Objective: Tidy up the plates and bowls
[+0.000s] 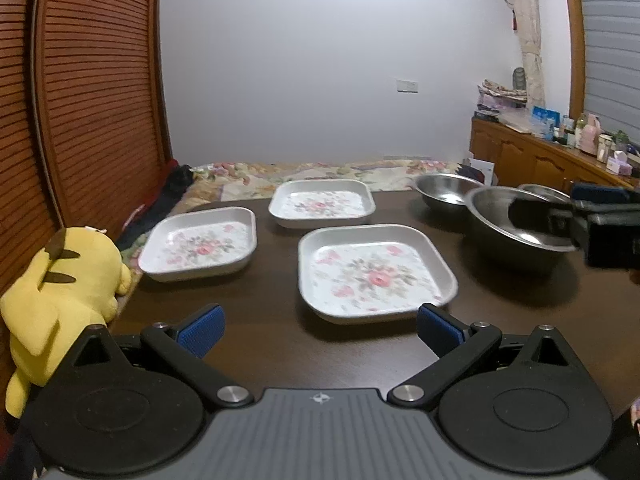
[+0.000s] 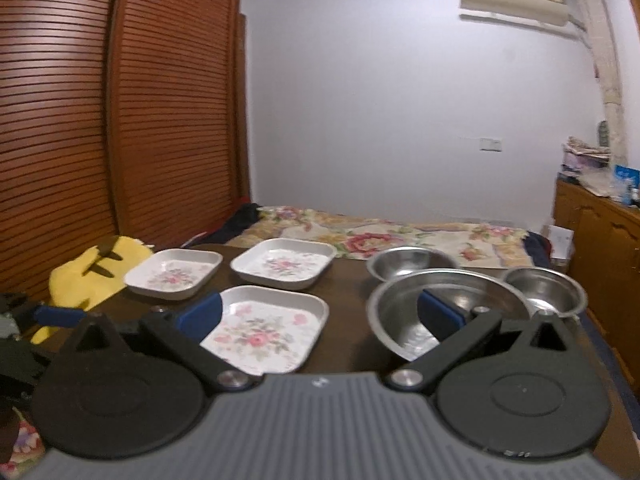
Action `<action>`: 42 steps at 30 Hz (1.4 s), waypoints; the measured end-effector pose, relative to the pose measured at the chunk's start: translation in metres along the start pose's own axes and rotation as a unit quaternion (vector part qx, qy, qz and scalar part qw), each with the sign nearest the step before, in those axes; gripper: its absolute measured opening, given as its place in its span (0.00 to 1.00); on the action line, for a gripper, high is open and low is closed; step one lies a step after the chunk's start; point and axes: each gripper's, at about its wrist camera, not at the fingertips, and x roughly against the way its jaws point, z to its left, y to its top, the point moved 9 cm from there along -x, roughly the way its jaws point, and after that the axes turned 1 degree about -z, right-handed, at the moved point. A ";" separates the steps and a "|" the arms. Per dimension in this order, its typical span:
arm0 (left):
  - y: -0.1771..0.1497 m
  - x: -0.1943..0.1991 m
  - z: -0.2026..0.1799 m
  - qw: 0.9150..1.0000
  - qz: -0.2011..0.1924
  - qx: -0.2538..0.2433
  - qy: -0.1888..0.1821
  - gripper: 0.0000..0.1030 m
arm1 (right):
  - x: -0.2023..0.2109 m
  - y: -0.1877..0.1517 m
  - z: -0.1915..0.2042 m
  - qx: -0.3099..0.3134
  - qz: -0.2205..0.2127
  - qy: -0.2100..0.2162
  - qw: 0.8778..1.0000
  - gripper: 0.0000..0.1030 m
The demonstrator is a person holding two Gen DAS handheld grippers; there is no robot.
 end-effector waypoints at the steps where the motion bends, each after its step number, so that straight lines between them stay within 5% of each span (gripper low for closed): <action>1: 0.002 -0.002 0.004 1.000 -0.002 0.000 0.003 1.00 | -0.004 0.000 0.003 0.001 0.004 0.007 1.000 1.00; 4: 0.009 -0.010 0.015 1.000 -0.008 -0.003 0.010 1.00 | -0.012 -0.003 0.013 0.004 0.012 0.023 1.000 0.98; 6: 0.012 -0.016 0.019 1.000 -0.011 -0.004 0.008 0.99 | -0.019 -0.006 0.022 0.010 0.021 0.038 0.999 0.83; 15: 0.012 -0.049 0.025 1.000 0.009 -0.002 -0.028 0.84 | -0.048 -0.022 0.038 0.017 0.065 0.052 0.996 0.70; 20: 0.010 -0.067 0.025 0.999 0.017 -0.004 -0.035 0.77 | -0.061 -0.034 0.033 -0.012 0.094 0.047 0.994 0.63; 24: 0.007 -0.084 0.025 0.997 0.033 0.017 -0.060 0.61 | -0.070 -0.046 0.031 -0.009 0.109 0.030 0.994 0.56; 32: 0.010 -0.102 0.022 0.997 0.037 0.011 -0.064 0.56 | -0.079 -0.057 0.019 -0.011 0.123 -0.005 0.992 0.48; 42: 0.006 -0.123 0.023 0.996 0.056 0.029 -0.070 0.36 | -0.098 -0.062 0.005 -0.054 0.146 -0.011 0.988 0.30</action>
